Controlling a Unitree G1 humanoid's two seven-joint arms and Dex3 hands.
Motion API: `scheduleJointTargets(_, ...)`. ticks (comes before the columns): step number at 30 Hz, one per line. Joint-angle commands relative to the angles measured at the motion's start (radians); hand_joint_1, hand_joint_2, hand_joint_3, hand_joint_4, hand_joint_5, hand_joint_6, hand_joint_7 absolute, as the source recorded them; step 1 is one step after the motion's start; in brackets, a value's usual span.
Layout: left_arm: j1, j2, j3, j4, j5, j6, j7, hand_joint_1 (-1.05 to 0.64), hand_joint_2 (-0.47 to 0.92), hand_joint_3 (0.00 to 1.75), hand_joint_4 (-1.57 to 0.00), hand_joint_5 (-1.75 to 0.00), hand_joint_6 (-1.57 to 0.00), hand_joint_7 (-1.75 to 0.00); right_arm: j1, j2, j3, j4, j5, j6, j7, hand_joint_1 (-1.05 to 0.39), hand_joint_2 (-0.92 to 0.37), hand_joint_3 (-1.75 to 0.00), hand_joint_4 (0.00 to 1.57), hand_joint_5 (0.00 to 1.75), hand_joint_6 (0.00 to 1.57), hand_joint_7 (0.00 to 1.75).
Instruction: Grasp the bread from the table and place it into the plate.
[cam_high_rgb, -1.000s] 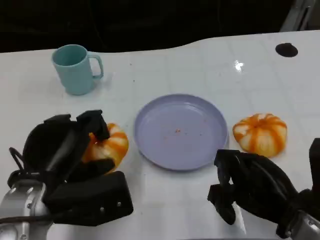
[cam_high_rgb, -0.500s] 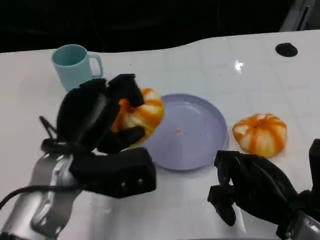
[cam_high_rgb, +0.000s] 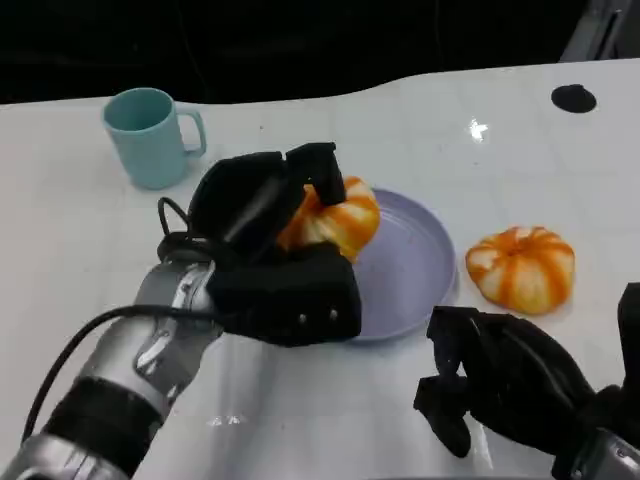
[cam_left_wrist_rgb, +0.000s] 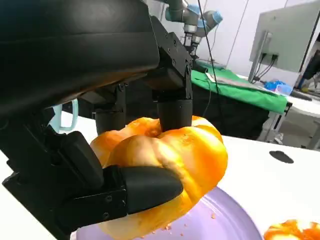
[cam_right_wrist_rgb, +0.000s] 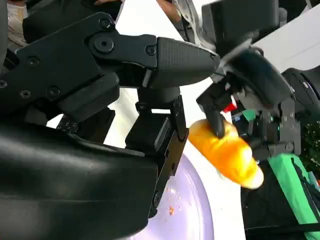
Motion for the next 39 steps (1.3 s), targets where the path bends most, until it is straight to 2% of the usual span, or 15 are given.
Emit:
scheduleJointTargets(1, -0.05, 0.0, -0.013, 0.075, -0.015, -0.033, 0.007, -0.19, 0.33, 1.38, -0.98, -1.75, -0.79, -1.75, 0.018, -0.001, -0.004, -0.028, 0.016, 0.014, -0.011, -0.96, -0.69, -0.73, 1.29, 1.66, 1.09, 1.61)
scheduleJointTargets(2, -0.053, -0.002, -0.01, 0.088, -0.025, -0.041, 0.005, -0.19, 0.32, 1.37, -0.98, -1.75, -0.78, -1.74, 0.019, -0.003, -0.002, -0.032, 0.014, 0.015, -0.012, -0.96, -0.69, -0.73, 1.29, 1.66, 1.09, 1.61)
scheduleJointTargets(4, -0.056, -0.009, 0.001, 0.109, -0.061, -0.051, -0.028, -0.18, 0.32, 1.37, -0.9, -1.75, -0.81, -1.43, 0.022, -0.006, 0.002, -0.036, 0.015, 0.015, -0.008, -0.96, -0.69, -0.73, 1.28, 1.66, 1.09, 1.6)
scheduleJointTargets(5, -0.059, -0.011, 0.002, 0.119, -0.074, -0.048, -0.044, -0.18, 0.35, 1.31, -0.83, -1.75, -0.82, -1.28, 0.024, -0.008, 0.004, -0.037, 0.014, 0.014, -0.005, -0.96, -0.69, -0.73, 1.28, 1.65, 1.09, 1.59)
scheduleJointTargets(6, -0.063, -0.01, -0.002, 0.127, -0.079, -0.044, -0.058, -0.2, 0.43, 1.1, -0.73, -1.68, -0.82, -1.02, 0.026, -0.009, 0.006, -0.039, 0.013, 0.011, -0.004, -0.96, -0.68, -0.73, 1.28, 1.65, 1.09, 1.59)
scheduleJointTargets(8, -0.072, -0.001, -0.021, 0.147, -0.072, -0.047, -0.079, -0.24, 0.61, 0.73, -0.66, -1.52, -0.84, -0.67, 0.032, -0.008, 0.005, -0.046, 0.015, 0.015, -0.01, -0.97, -0.68, -0.73, 1.28, 1.65, 1.1, 1.59)
scheduleJointTargets(9, -0.076, 0.004, -0.031, 0.157, -0.064, -0.054, -0.083, -0.29, 0.72, 0.52, -0.62, -1.3, -0.79, -0.44, 0.034, -0.008, 0.003, -0.05, 0.018, 0.019, -0.012, -0.97, -0.68, -0.73, 1.29, 1.66, 1.11, 1.59)
scheduleJointTargets(10, -0.079, 0.01, -0.043, 0.163, -0.055, -0.058, -0.09, -0.31, 0.8, 0.37, -0.62, -1.15, -0.8, -0.3, 0.036, -0.007, 0.001, -0.052, 0.022, 0.023, -0.013, -0.97, -0.68, -0.73, 1.29, 1.67, 1.11, 1.58)
scheduleJointTargets(12, -0.078, 0.02, -0.063, 0.152, -0.04, -0.043, -0.117, -0.41, 0.9, 0.25, -0.48, -0.75, -0.65, -0.07, 0.037, -0.01, -0.001, -0.054, 0.022, 0.02, -0.008, -0.96, -0.68, -0.74, 1.29, 1.68, 1.11, 1.58)
scheduleJointTargets(15, -0.067, 0.033, -0.072, 0.113, -0.045, -0.015, -0.187, -0.58, 0.92, 0.31, -0.26, -0.49, -0.39, -0.01, 0.038, -0.013, -0.001, -0.054, 0.018, 0.011, -0.003, -0.96, -0.68, -0.75, 1.27, 1.68, 1.1, 1.59)
scheduleJointTargets(18, -0.057, 0.056, -0.083, 0.069, -0.039, 0.004, -0.25, -0.74, 0.92, 0.44, -0.09, -0.41, -0.25, 0.0, 0.037, -0.015, -0.004, -0.054, 0.02, 0.015, -0.004, -0.96, -0.69, -0.76, 1.27, 1.67, 1.09, 1.59)
scheduleJointTargets(21, -0.048, 0.077, -0.089, 0.026, -0.035, 0.022, -0.292, -0.82, 0.92, 0.51, -0.02, -0.4, -0.22, 0.0, 0.034, -0.016, -0.007, -0.053, 0.022, 0.019, -0.004, -0.95, -0.69, -0.75, 1.28, 1.66, 1.08, 1.6)
scheduleJointTargets(27, -0.003, 0.115, -0.082, -0.075, -0.047, 0.037, -0.339, -0.85, 0.92, 0.55, 0.0, -0.36, -0.22, 0.0, 0.032, -0.017, -0.01, -0.054, 0.022, 0.023, -0.01, -0.96, -0.69, -0.74, 1.28, 1.66, 1.09, 1.6)
scheduleJointTargets(35, 0.082, 0.16, -0.04, -0.223, -0.109, 0.048, -0.431, -0.84, 0.92, 0.5, 0.0, -0.35, -0.22, -0.01, 0.031, -0.019, -0.013, -0.052, 0.025, 0.024, -0.006, -0.95, -0.69, -0.75, 1.28, 1.68, 1.08, 1.63)
scheduleJointTargets(39, 0.135, 0.155, 0.006, -0.283, -0.167, 0.048, -0.426, -0.8, 0.92, 0.47, -0.04, -0.37, -0.27, -0.03, 0.031, -0.018, -0.017, -0.055, 0.035, 0.036, -0.006, -0.94, -0.69, -0.75, 1.26, 1.68, 1.06, 1.64)
